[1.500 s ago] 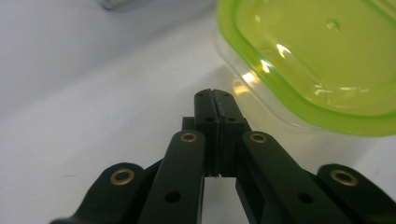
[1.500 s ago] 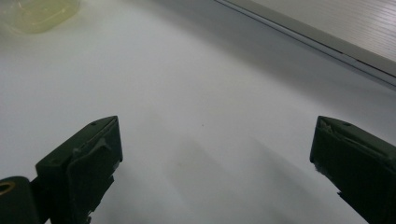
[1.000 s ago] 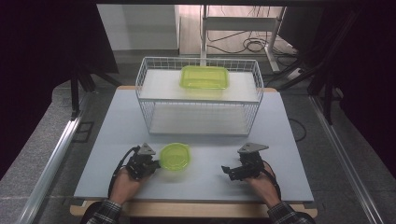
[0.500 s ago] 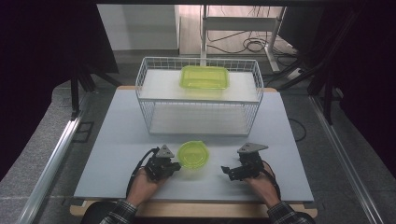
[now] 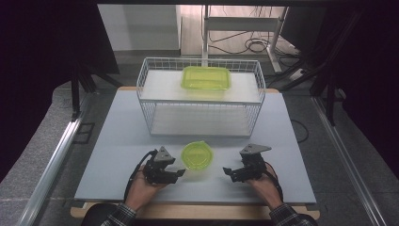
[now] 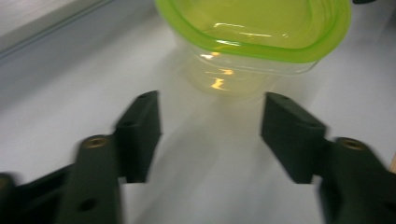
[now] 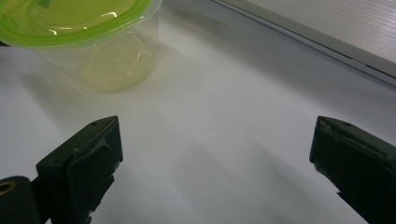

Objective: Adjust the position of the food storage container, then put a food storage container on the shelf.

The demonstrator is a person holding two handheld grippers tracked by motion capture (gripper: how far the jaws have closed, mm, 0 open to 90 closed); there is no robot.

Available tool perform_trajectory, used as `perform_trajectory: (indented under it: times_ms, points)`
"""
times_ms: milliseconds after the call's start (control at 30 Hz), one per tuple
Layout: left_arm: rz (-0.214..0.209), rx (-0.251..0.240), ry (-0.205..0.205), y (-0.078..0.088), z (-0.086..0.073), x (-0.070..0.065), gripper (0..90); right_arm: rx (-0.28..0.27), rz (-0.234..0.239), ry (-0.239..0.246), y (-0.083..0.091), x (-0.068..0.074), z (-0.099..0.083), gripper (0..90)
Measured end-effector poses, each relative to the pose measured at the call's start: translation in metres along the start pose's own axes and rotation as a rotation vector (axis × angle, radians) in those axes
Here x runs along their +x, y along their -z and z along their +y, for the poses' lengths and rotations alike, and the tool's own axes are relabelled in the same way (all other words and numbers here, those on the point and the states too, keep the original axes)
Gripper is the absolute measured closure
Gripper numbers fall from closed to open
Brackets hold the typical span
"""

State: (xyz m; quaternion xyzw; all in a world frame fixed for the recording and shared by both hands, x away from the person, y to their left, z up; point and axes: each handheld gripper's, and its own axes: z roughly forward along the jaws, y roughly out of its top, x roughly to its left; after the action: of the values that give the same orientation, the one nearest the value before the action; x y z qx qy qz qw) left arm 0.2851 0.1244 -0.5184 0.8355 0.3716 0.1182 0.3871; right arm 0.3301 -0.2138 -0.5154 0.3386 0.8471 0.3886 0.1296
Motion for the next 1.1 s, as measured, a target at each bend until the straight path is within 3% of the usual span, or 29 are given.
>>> perform_trajectory:
  times_ms: [133, 233, 733, 1033, 1100]
  points:
    - [0.043, -0.028, 0.002, 0.008, -0.005, 0.003, 9.5, 0.001, 0.000, -0.001, 0.000, 0.000, 0.000, 2.5]
    - [0.056, -0.029, 0.006, 0.011, -0.009, 0.005, 5.9, 0.004, 0.001, -0.002, 0.000, 0.001, 0.000, 2.5]
    - [0.100, -0.047, -0.042, 0.023, -0.022, 0.006, 1.8, -0.003, -0.002, -0.038, 0.001, -0.001, 0.003, 0.9]
    - [0.127, -0.019, -0.081, 0.023, -0.027, 0.003, 2.0, -0.019, 0.070, -0.129, 0.003, -0.006, 0.019, 1.8]
    - [0.131, -0.019, -0.083, 0.022, -0.027, 0.003, 2.0, -0.014, 0.088, -0.174, 0.002, -0.008, 0.024, 1.7]
